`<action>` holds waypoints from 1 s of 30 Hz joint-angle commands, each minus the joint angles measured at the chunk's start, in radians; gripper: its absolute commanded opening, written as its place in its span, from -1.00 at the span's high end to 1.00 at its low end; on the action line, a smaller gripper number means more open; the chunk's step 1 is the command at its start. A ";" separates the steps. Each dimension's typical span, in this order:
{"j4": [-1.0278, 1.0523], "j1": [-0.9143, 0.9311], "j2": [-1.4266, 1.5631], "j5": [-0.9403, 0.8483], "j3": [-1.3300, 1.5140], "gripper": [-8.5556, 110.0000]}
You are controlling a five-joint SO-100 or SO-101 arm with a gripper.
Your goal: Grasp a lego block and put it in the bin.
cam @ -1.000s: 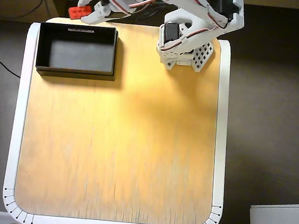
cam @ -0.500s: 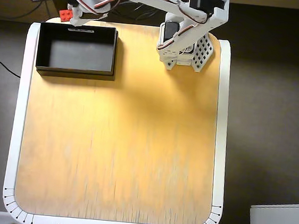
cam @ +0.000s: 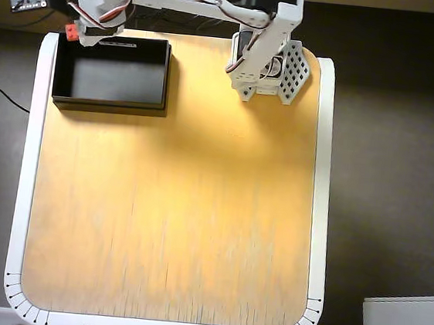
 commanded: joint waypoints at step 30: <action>0.000 -0.083 -0.086 -0.035 -0.018 0.85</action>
